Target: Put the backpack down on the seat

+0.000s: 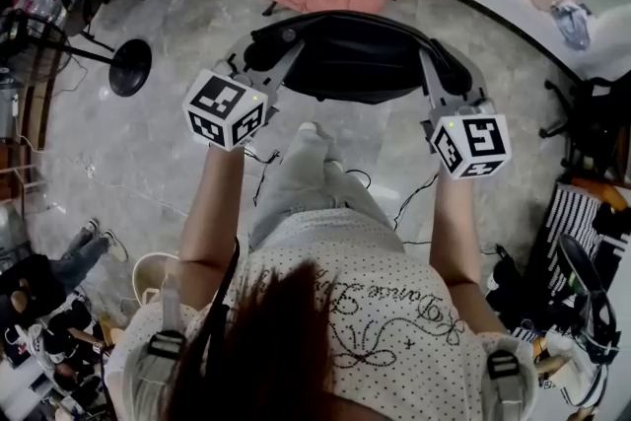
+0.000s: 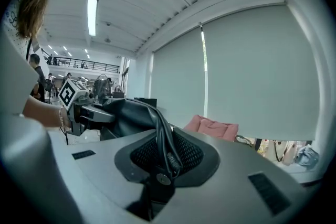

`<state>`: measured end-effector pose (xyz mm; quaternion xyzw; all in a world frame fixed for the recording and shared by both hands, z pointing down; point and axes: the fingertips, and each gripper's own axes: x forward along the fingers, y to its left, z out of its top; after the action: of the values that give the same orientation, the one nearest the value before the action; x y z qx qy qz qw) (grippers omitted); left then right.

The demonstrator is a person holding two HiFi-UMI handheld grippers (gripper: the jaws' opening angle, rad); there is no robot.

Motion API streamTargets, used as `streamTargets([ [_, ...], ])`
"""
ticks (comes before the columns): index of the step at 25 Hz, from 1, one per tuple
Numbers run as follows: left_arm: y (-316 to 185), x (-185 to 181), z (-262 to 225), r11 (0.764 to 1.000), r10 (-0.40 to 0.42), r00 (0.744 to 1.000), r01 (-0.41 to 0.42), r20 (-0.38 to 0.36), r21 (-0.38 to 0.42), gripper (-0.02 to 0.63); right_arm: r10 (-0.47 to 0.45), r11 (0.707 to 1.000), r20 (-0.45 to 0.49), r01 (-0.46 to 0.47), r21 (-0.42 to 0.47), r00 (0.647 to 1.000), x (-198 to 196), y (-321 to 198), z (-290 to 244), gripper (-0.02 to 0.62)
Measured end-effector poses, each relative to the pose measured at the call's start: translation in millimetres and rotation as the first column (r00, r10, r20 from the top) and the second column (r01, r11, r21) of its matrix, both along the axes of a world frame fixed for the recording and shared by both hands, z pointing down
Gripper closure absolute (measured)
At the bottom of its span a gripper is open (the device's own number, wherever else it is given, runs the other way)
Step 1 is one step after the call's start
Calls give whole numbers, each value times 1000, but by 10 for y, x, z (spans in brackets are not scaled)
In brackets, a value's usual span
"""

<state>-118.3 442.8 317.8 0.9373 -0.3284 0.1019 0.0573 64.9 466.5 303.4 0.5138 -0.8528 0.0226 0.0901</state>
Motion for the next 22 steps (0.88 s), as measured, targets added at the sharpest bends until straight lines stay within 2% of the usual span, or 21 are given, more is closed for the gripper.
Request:
streamTargets([
  [7, -518, -72, 53, 1000, 13, 1000, -13, -5, 9, 556, 13, 1000, -2, -13, 1, 1000, -81, -472, 42, 528],
  [22, -2407, -242, -78, 996, 91, 995, -90, -34, 29, 557, 91, 996, -10, -91, 26, 996, -274, -2248, -124, 528],
])
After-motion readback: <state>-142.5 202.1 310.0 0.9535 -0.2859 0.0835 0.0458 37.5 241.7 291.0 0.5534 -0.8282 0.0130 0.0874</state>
